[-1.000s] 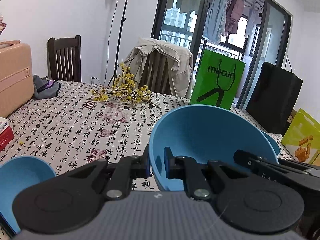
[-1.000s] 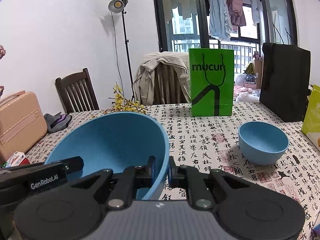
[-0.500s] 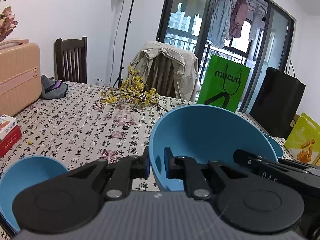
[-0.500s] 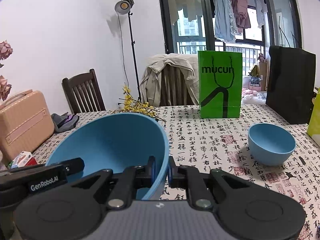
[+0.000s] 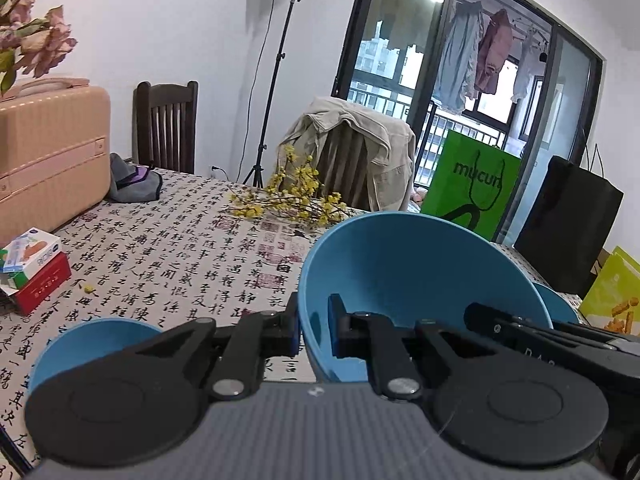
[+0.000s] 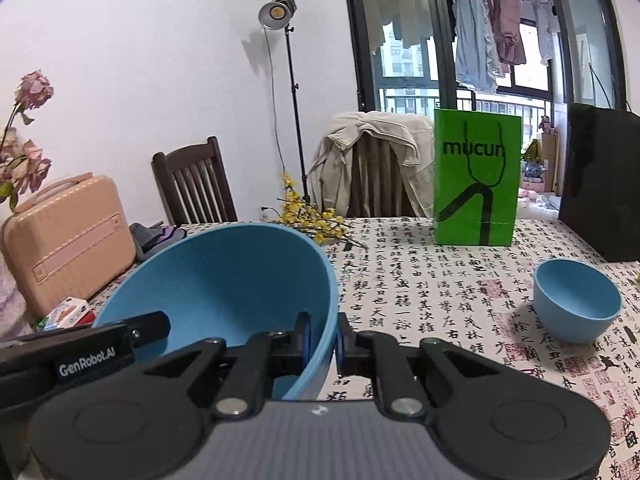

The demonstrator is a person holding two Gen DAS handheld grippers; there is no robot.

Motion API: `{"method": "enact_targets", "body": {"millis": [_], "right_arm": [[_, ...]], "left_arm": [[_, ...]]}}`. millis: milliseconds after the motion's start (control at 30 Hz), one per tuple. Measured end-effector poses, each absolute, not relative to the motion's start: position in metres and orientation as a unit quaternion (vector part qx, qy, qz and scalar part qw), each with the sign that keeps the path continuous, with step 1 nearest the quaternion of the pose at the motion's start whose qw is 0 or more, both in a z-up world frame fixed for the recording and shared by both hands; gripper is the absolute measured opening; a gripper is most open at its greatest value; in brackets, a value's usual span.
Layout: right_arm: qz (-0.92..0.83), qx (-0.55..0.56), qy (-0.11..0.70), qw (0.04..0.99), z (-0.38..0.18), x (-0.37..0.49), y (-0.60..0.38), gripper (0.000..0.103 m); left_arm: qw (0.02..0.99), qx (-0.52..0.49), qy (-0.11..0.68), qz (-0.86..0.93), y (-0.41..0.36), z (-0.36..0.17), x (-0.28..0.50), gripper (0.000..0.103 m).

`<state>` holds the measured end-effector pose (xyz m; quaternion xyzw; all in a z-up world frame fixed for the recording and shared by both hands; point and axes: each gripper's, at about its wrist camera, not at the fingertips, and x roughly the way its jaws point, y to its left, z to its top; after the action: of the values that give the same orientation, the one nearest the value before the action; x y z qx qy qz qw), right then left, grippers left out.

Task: Organize plates and bowls
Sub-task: 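Carry the blue bowl toward the pink vase and red box with both grippers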

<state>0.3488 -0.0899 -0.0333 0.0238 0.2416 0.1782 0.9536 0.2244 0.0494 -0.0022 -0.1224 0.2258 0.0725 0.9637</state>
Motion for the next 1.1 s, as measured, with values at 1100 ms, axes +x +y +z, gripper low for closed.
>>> {"method": "enact_targets", "body": {"millis": [1100], "right_arm": [[0.223, -0.006, 0.225, 0.948, -0.022, 0.334, -0.021, 0.012]], "left_arm": [[0.965, -0.141, 0.195, 0.108, 0.108, 0.002, 0.191, 0.013]]}}
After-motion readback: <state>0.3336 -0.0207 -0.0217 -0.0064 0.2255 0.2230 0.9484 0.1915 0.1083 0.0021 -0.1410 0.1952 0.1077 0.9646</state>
